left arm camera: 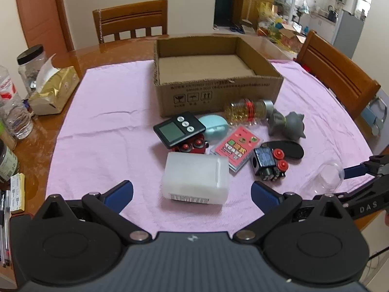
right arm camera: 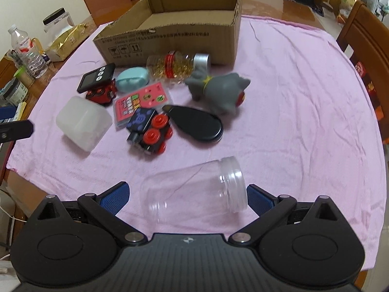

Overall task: Organize rigid objects
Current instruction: 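Grasp the clear plastic jar with the right tool while the left tool grasps the white plastic box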

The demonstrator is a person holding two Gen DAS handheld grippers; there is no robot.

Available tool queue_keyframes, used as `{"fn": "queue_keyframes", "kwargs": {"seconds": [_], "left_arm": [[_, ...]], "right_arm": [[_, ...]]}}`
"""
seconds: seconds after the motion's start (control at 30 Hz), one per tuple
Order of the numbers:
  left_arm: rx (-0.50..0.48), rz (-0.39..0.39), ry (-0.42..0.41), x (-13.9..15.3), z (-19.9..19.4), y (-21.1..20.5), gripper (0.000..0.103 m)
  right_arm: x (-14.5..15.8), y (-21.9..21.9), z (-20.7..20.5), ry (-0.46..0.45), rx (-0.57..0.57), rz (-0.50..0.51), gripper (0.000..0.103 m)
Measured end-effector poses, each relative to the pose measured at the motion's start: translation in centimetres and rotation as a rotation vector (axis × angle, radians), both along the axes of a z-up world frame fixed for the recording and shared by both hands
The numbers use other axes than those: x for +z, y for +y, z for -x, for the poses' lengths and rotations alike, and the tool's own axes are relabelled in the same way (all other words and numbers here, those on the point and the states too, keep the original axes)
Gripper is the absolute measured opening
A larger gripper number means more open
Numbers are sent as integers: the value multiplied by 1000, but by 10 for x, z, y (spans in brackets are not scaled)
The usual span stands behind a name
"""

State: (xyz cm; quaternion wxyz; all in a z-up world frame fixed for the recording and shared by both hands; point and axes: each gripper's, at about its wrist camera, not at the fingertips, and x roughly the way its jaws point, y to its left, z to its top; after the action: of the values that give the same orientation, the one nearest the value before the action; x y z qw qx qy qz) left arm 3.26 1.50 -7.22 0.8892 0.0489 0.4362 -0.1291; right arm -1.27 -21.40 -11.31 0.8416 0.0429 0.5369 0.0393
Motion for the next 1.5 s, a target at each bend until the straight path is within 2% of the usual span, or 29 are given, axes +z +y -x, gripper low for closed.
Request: {"fn": "queue_keyframes", "kwargs": {"seconds": [0.43,0.6,0.83,1.1,1.2,1.5], "left_arm": [[-50,-37,89,-46,-16,-8,102],[-65,-67,84,-58,-29,-16,102],[-86,-89,98,-70,-49,-23,102],[-94,-115,151,-87,-64,-31,103],[-80,-83,164,-88,-67,-29,102],[-79,-85,179,-88,-71,-31,100]], "right_arm": [[-13,35,8,24,25,120,103],[-17,42,6,19,29,161,103],[-21,46,2,23,35,181,103],[-29,47,1,33,21,188,103],[-31,48,-1,35,20,192,103],[-32,46,-8,39,14,199,103]]}}
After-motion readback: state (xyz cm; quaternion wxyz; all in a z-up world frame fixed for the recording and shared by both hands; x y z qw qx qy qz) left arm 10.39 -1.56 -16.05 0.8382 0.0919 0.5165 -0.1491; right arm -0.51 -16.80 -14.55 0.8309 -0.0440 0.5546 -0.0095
